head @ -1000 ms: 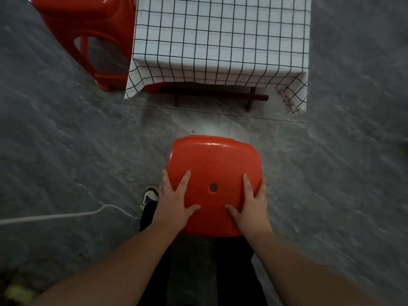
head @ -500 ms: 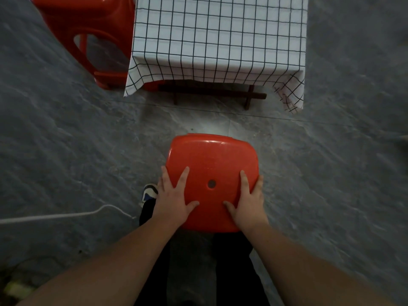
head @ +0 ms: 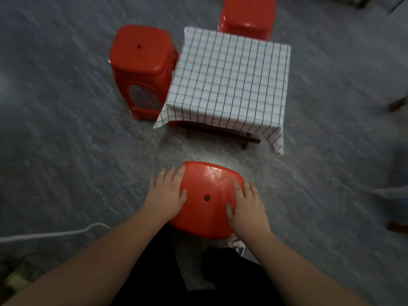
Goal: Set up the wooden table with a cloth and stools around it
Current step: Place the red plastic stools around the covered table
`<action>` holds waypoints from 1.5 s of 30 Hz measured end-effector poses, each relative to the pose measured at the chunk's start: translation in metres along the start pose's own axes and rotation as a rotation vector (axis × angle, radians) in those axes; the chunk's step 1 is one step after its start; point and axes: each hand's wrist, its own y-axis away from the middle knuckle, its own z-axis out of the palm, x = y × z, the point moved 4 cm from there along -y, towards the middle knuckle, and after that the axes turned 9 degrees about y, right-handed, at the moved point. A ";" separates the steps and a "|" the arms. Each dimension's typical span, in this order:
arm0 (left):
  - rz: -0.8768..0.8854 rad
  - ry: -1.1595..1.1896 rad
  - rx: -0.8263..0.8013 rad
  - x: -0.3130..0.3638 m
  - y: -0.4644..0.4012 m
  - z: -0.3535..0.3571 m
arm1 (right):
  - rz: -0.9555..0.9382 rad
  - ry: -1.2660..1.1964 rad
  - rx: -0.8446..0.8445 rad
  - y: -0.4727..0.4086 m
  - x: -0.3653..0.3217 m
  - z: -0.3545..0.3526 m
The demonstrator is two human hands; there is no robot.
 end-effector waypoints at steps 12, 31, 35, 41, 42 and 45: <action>-0.075 0.014 0.264 0.039 0.130 -0.161 | -0.295 0.194 0.242 0.077 -0.056 -0.170; 0.097 0.069 0.223 -0.189 0.099 -0.297 | -0.161 0.227 0.261 0.065 -0.321 -0.170; 0.149 -0.007 0.182 -0.247 0.086 -0.348 | -0.113 0.158 0.279 0.051 -0.402 -0.179; 0.219 -0.011 0.197 -0.282 0.048 -0.410 | -0.099 0.097 0.328 0.017 -0.471 -0.208; 0.229 -0.010 0.196 -0.283 0.039 -0.416 | -0.088 0.084 0.344 0.009 -0.475 -0.213; 0.268 -0.007 0.182 -0.283 0.003 -0.431 | -0.042 0.068 0.357 -0.019 -0.480 -0.224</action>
